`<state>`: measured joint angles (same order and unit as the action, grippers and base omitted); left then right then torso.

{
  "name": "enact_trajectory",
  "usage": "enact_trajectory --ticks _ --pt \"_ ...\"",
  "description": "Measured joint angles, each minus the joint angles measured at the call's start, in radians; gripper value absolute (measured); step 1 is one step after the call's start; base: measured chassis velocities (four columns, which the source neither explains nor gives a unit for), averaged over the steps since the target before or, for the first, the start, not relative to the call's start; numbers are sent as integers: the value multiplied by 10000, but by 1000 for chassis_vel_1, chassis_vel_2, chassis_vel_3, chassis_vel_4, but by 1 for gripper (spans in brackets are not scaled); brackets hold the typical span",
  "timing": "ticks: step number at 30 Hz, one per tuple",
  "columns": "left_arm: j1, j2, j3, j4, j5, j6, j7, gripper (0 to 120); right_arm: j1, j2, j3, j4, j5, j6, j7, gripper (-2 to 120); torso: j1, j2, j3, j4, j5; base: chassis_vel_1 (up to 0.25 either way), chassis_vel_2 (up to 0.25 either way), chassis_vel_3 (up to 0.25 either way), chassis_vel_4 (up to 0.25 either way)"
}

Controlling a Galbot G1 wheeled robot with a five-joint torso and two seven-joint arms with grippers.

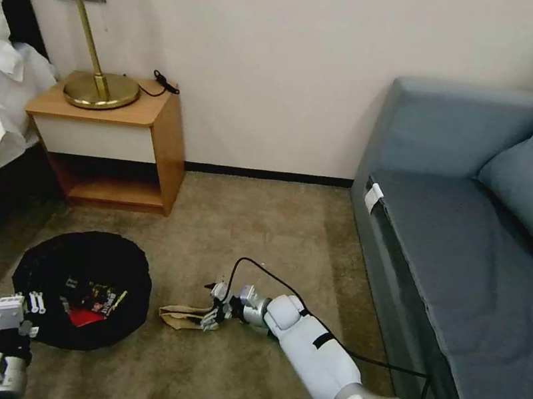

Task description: Pick up the trash bin, then pick up the garbage on the floor and place it into the trash bin.

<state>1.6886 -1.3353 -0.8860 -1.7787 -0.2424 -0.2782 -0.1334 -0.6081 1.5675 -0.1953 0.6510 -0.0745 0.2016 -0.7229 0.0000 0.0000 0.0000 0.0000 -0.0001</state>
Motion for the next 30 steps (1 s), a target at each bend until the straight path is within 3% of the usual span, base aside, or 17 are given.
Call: enact_trajectory --ticks 6,9,15,18,20,22,24,30 --pt "-2 3 0 4 -57 0 -4 7 -90 250 224 -532 -570 296 273 100 1 0 0 0 1 0 0 0 0" --pt "44 -21 1 8 -59 -16 9 7 -205 400 250 -796 -1006 394 1040 100 0 0 0 0 1 0 0 0 0" --pt "81 -53 8 32 -53 -53 31 7 -244 422 485 -1210 -1687 604 1440 97 0 0 0 0 1 0 0 0 0" --pt "86 -90 7 32 -45 -92 39 7 -229 422 604 -1544 -1985 867 1722 82 0 0 0 -2 1 0 0 0 0" --pt "88 -99 7 32 -43 -97 40 7 -222 421 615 -1566 -1998 895 1736 79 0 0 0 -1 1 0 0 0 0" --pt "92 -153 14 32 -25 -160 41 7 -182 419 634 -1613 -2000 994 1763 67 0 0 0 -1 1 0 0 0 0" --pt "93 -162 17 32 -22 -169 40 7 -178 418 634 -1616 -1996 1010 1763 64 0 0 0 -1 1 0 0 0 0" --pt "93 -203 23 76 -9 -284 42 7 -175 414 616 -1625 -1902 1113 1758 39 0 0 0 0 1 0 0 0 0"
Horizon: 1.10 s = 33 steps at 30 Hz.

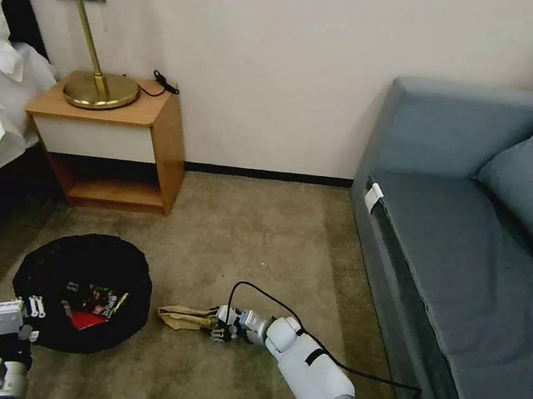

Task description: Pick up the trash bin, then pick up the garbage on the floor and place it into the trash bin.

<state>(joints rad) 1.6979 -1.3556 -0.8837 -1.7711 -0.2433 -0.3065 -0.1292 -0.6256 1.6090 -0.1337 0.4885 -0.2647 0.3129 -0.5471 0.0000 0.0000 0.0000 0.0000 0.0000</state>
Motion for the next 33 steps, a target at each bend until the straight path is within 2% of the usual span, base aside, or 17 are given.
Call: enact_trajectory --ticks 3,4,6,9,11,27,33 --pt "-2 -4 -7 15 0 -12 1 7 -4 -2 20 -79 26 70 -11 28 0 0 0 0 1 0 0 0 0" --pt "-2 -4 -7 15 0 -12 1 7 -4 -2 20 -79 26 70 -11 28 0 0 0 0 1 0 0 0 0" --pt "-1 -7 -13 31 1 -15 3 7 -4 -3 52 -140 35 128 -17 16 0 0 0 0 0 0 0 0 0" --pt "1 -8 -27 32 3 -17 7 7 2 -4 66 -174 36 166 -27 5 0 0 0 0 1 0 0 0 0" --pt "1 -8 -33 32 3 -19 8 7 4 -5 93 -185 44 199 -29 2 0 0 0 0 1 0 0 0 0" --pt "130 -20 -81 93 2 -203 9 7 126 -10 1435 250 984 261 140 2 0 0 0 0 0 0 0 0 0" --pt "138 -74 -26 12 19 -193 9 7 148 -11 1544 1317 2037 387 1273 2 0 0 0 -1 -1 0 0 0 0"
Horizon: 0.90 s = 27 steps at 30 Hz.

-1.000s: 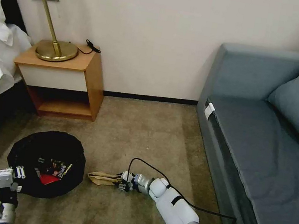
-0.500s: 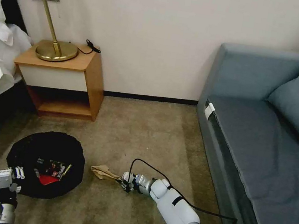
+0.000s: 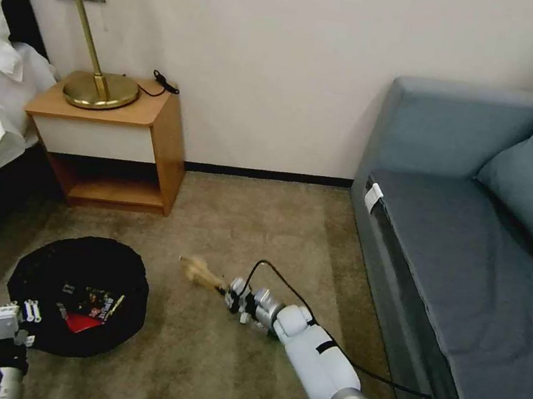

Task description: Pick up the trash bin, then pick up the garbage on the floor and place it into the trash bin.

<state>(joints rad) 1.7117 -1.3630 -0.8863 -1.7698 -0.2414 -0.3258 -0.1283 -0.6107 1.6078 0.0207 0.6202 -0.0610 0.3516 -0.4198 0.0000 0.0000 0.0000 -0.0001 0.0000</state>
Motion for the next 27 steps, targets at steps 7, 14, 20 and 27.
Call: enact_trajectory --ticks 7,14,20,27 --pt "24 -26 44 -3 52 2 0 7 -485 1 -1657 2354 1985 -241 445 2 0 0 0 2 -2 0 0 0 0" --pt "12 -25 89 -3 99 30 0 7 -1304 -23 -3472 4946 2846 -1111 295 2 0 0 -1 4 0 0 0 0 0" --pt "9 -52 113 -7 109 33 0 7 -1677 -185 -3883 5526 2853 -1215 34 2 0 0 -1 2 -1 0 0 0 0" --pt "27 -68 112 -131 106 32 -1 7 -1811 -471 -4033 5460 2727 -1249 -468 2 0 1 -1 1 1 0 0 0 0"
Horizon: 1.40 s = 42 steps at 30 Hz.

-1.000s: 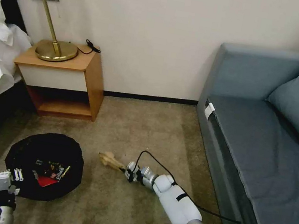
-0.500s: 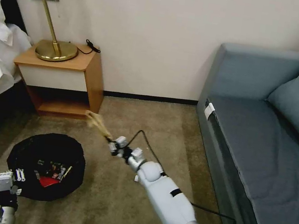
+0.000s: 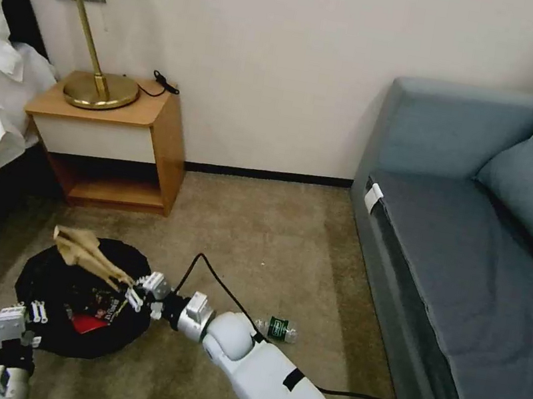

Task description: Pick up the trash bin, then pick up the garbage on the floor and place it into the trash bin.

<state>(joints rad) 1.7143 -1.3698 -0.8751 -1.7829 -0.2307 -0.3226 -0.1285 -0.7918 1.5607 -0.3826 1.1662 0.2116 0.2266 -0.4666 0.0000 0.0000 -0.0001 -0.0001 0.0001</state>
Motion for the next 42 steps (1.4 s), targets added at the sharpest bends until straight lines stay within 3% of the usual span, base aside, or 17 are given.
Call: enact_trajectory --ticks 7,15,16,29,33,37,40,42 --pt "140 -182 135 -324 122 -9 17 7 109 146 81 -954 -383 297 -37 2 0 0 0 0 -1 0 0 0 0" --pt "158 -236 165 -418 131 -9 96 7 90 124 -13 -791 -552 292 26 2 0 0 0 1 -1 0 0 0 0" --pt "153 -247 168 -420 131 -9 100 7 89 98 -56 -739 -584 292 36 10 0 0 0 1 -1 0 0 0 0" --pt "93 -205 147 -354 121 5 111 7 12 35 -121 -334 -572 338 323 51 0 0 1 1 -1 0 0 0 0" --pt "104 -180 128 -334 91 2 111 7 -93 -36 -24 -333 -795 409 371 72 0 0 1 0 -1 0 0 0 0" --pt "108 -173 122 -333 79 -4 111 7 -130 -61 32 -332 -859 447 413 79 0 0 1 0 -1 0 0 0 0" --pt "106 -148 100 -286 34 -13 111 7 -197 -314 234 51 -893 449 473 95 0 0 0 1 0 0 0 0 0" --pt "93 -137 84 -248 8 -13 111 7 -201 -450 261 201 -941 444 446 98 0 0 0 0 -1 0 0 0 0"
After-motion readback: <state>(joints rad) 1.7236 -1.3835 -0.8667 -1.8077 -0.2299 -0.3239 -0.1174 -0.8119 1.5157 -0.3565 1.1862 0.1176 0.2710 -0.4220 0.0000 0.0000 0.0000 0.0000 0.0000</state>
